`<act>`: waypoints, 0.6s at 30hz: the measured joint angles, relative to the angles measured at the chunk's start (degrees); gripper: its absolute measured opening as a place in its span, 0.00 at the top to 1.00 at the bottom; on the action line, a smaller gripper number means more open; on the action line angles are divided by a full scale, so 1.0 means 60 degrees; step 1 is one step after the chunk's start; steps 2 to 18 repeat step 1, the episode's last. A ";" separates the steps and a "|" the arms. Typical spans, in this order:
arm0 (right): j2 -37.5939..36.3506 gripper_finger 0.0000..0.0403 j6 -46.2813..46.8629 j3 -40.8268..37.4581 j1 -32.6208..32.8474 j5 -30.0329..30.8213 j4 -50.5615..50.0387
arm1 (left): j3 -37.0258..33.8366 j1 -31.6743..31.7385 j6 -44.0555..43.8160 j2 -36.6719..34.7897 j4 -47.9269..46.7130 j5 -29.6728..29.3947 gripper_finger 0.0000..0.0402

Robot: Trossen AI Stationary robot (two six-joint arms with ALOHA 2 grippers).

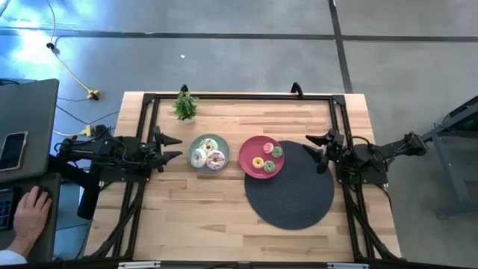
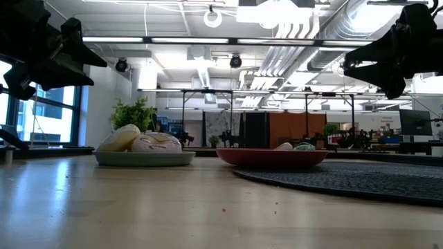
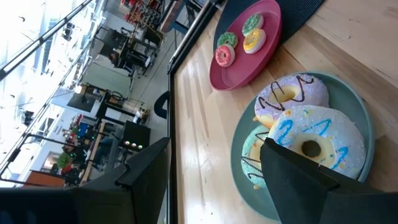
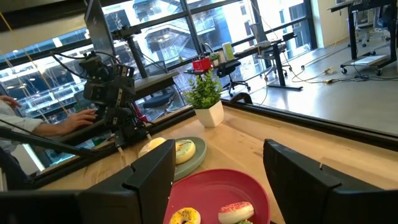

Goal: Pick & Place donuts
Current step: Return to Home Position

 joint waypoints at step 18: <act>-0.0002 0.43 0.0002 0.0000 0.0000 0.0000 0.0000 | 0.0000 0.0000 0.0000 0.0000 -0.0004 0.0000 0.41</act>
